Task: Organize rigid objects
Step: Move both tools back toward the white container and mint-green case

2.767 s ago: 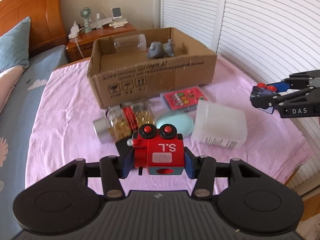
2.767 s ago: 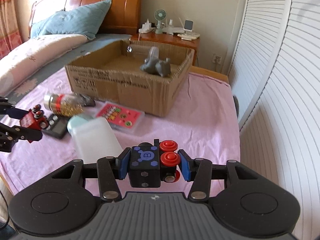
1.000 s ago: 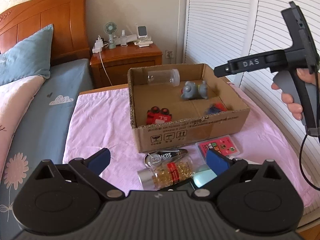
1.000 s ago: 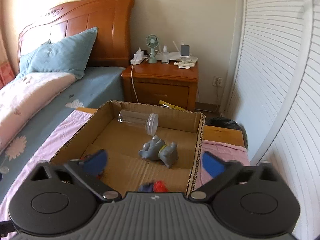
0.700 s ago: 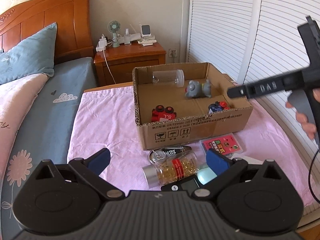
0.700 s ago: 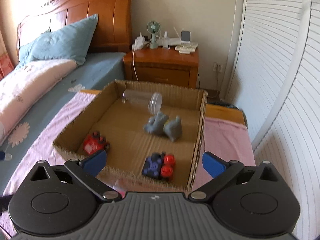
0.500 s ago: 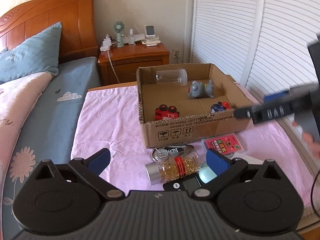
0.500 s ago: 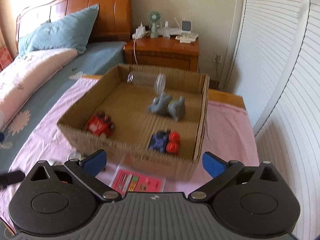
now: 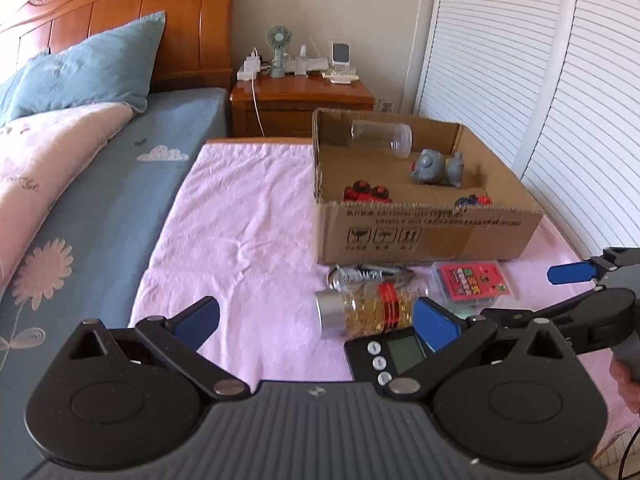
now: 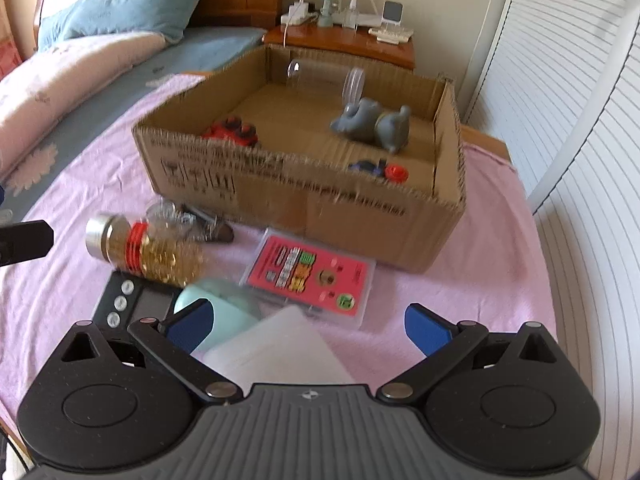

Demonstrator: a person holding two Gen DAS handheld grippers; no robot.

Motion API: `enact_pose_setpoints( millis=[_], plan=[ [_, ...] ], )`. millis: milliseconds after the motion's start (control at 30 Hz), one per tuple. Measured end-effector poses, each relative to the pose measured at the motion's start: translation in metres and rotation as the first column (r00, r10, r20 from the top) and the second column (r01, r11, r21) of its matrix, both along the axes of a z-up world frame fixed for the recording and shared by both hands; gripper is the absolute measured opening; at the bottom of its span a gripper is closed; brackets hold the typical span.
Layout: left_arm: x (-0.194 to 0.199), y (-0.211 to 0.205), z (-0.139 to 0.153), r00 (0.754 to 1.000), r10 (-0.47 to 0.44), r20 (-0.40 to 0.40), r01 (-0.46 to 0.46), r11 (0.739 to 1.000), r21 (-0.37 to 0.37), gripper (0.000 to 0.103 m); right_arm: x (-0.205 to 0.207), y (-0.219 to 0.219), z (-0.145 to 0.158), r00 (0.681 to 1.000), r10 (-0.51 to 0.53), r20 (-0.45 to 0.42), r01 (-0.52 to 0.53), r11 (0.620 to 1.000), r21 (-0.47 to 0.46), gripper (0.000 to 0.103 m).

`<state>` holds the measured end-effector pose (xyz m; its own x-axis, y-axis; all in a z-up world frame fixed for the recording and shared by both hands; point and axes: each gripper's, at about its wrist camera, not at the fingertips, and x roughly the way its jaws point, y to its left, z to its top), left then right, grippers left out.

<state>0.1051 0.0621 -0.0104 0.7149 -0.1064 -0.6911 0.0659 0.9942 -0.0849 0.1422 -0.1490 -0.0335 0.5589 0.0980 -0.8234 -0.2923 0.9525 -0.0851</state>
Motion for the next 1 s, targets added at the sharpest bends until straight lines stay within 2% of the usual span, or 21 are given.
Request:
enact_pose_setpoints(
  millis=[200, 400, 667, 933, 1000],
  plan=[
    [-0.003, -0.003, -0.013, 0.999, -0.003, -0.032, 0.003, 1.0, 0.012, 0.102, -0.01, -0.004, -0.008, 1.0, -0.019, -0.011, 0.019, 1.0, 0.005, 0.103],
    [-0.005, -0.012, -0.017, 0.999, -0.028, -0.029, 0.03, 0.999, 0.044, 0.102, -0.028, -0.016, -0.006, 1.0, -0.021, -0.01, 0.021, 1.0, -0.005, 0.103],
    [-0.004, -0.028, -0.024, 0.996, -0.088, -0.033, 0.09, 0.995, 0.05, 0.102, -0.054, -0.042, -0.006, 0.999, -0.043, 0.005, 0.043, 0.999, -0.025, 0.103],
    [0.003, -0.049, -0.045, 0.986, -0.146, -0.083, 0.153, 0.985, 0.083, 0.102, -0.063, -0.052, -0.031, 0.998, -0.021, -0.061, 0.02, 1.0, -0.017, 0.103],
    [0.007, -0.052, -0.051, 0.985, -0.141, -0.101, 0.15, 0.985, 0.084, 0.102, -0.064, -0.057, -0.032, 0.998, -0.02, -0.058, 0.021, 1.0, 0.02, 0.103]
  ],
)
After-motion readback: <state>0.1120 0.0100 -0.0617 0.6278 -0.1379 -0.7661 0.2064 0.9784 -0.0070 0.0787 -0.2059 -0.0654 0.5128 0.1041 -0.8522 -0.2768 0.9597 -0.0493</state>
